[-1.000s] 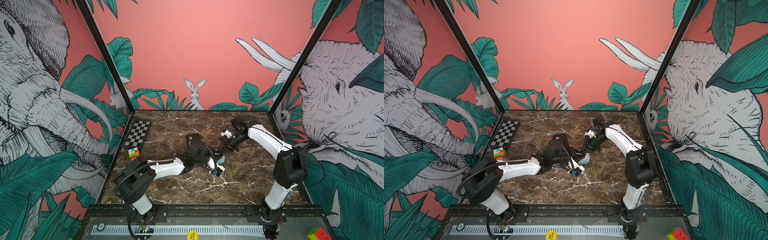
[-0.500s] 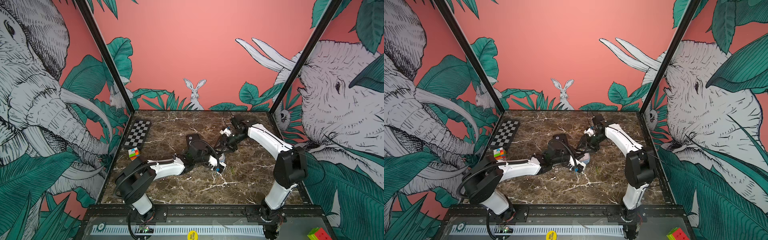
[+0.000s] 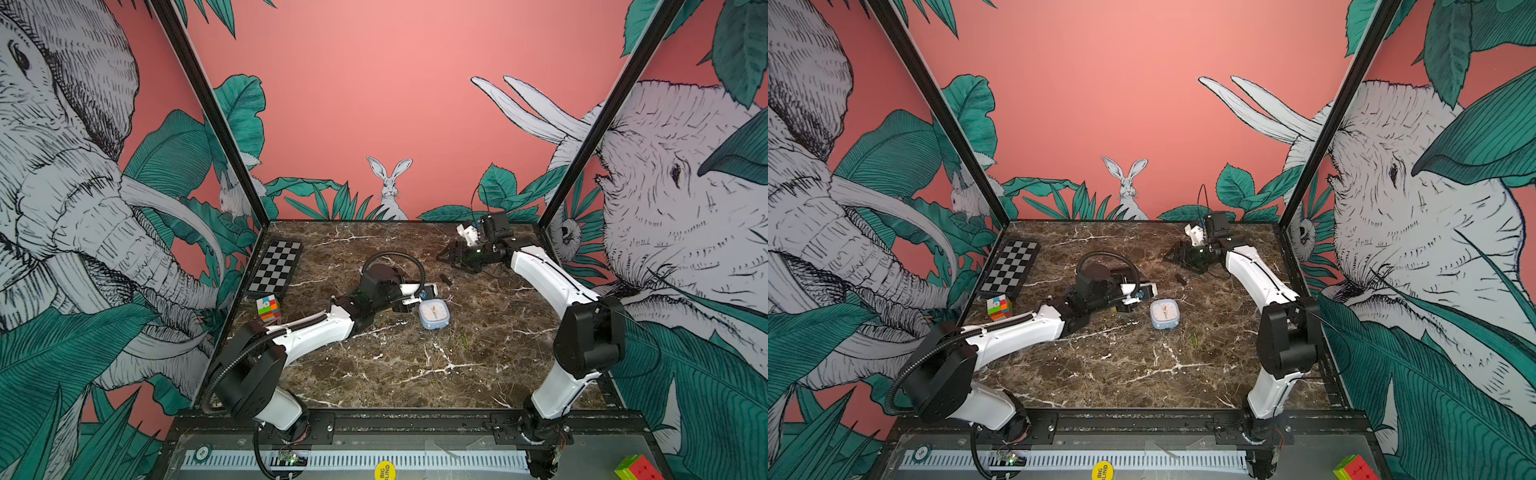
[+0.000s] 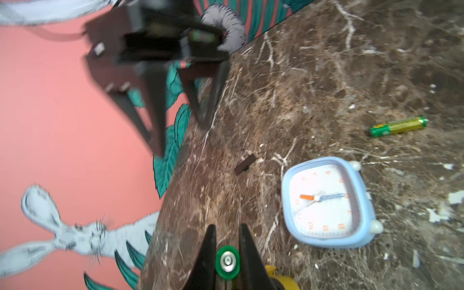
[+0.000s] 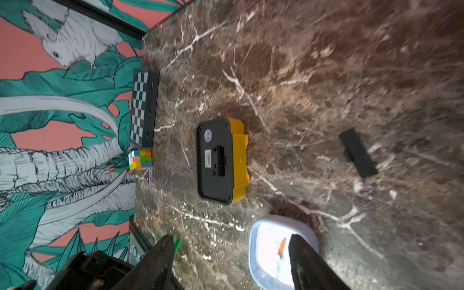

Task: Insert the battery into the alarm
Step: Pick up the battery at the center of the board.

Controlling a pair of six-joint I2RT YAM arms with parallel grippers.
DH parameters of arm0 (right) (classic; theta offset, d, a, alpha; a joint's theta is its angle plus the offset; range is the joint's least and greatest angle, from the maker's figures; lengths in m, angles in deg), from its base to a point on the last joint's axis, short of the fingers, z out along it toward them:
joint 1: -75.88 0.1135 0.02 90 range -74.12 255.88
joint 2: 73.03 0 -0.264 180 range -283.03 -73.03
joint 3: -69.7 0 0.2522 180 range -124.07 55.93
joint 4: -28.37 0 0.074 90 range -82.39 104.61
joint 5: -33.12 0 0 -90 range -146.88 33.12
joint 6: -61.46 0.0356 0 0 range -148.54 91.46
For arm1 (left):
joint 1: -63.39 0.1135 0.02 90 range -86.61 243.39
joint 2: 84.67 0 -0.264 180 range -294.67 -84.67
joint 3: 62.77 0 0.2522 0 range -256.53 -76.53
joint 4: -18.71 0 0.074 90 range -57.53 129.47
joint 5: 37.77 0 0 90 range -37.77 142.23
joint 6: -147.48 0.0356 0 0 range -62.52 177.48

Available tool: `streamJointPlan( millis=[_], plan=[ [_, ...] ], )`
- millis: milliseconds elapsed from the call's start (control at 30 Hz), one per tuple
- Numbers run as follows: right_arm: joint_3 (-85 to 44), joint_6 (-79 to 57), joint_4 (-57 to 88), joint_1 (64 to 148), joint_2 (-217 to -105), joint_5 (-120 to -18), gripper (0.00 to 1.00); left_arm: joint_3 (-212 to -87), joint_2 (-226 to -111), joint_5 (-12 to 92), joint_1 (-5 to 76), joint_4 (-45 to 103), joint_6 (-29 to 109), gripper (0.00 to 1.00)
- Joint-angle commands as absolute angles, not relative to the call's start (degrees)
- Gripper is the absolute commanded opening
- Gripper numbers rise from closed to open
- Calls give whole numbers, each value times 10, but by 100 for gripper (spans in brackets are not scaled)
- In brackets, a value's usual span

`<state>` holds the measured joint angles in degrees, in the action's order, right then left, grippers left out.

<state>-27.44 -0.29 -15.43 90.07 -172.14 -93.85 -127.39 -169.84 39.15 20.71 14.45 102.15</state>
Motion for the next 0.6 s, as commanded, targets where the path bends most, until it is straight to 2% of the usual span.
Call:
streamJointPlan(
  millis=[0, 167, 333, 567],
  plan=[
    [-258, -38, -50, 896, -1708, -904, 70, -1299, -1675, 387, 248, 199, 875, 5],
    [-224, -76, -15, 905, -1718, -904, 66, -1327, -1691, 402, 299, 234, 749, 5],
    [-200, -135, -5, 934, -1720, -897, 64, -1337, -1716, 371, 352, 213, 599, 5],
    [-199, -169, -5, 957, -1739, -927, 61, -1344, -1737, 340, 371, 191, 539, 5]
  ],
)
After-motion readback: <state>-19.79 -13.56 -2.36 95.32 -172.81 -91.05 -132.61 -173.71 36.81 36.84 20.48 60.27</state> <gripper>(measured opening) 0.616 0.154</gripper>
